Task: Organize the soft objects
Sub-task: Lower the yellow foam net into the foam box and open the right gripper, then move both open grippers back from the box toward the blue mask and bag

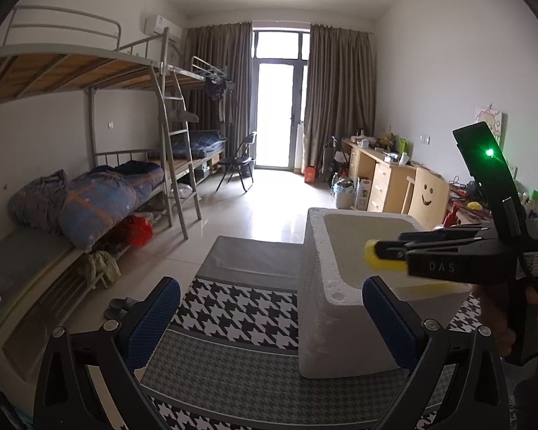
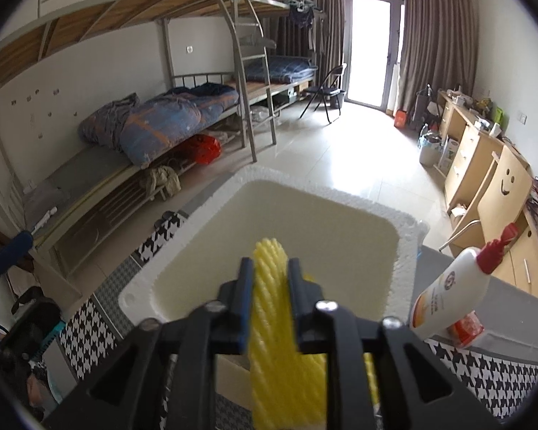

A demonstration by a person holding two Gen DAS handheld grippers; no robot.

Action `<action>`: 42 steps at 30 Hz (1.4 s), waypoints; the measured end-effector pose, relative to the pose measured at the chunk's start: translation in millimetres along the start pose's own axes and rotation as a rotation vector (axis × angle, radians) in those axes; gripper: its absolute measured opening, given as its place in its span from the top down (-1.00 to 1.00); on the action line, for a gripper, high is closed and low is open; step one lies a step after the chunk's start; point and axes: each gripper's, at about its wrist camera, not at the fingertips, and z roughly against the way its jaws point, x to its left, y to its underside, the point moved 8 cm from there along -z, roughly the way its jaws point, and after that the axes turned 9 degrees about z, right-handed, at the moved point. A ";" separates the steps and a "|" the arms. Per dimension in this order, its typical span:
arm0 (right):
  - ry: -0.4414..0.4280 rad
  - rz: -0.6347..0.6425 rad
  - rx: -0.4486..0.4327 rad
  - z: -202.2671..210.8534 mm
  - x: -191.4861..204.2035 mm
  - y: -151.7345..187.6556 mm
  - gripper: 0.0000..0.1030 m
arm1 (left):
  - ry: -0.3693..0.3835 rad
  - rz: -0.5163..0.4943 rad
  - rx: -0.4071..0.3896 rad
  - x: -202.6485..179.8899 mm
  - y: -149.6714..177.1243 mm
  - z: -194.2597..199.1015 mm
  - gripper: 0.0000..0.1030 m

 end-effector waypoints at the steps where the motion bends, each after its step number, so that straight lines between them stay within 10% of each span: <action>1: -0.001 -0.001 -0.003 0.1 0.3 -0.2 -0.09 | 0.002 -0.001 0.001 -0.9 0.6 0.1 -0.98; 14: 0.004 -0.032 -0.013 -0.1 -6.2 3.5 -0.50 | 0.003 -0.004 0.046 -5.9 9.6 -4.4 -0.98; 42: 0.086 0.000 -0.086 47.5 -22.7 31.4 -0.51 | 0.081 -0.049 0.090 -40.3 21.9 -4.1 -0.98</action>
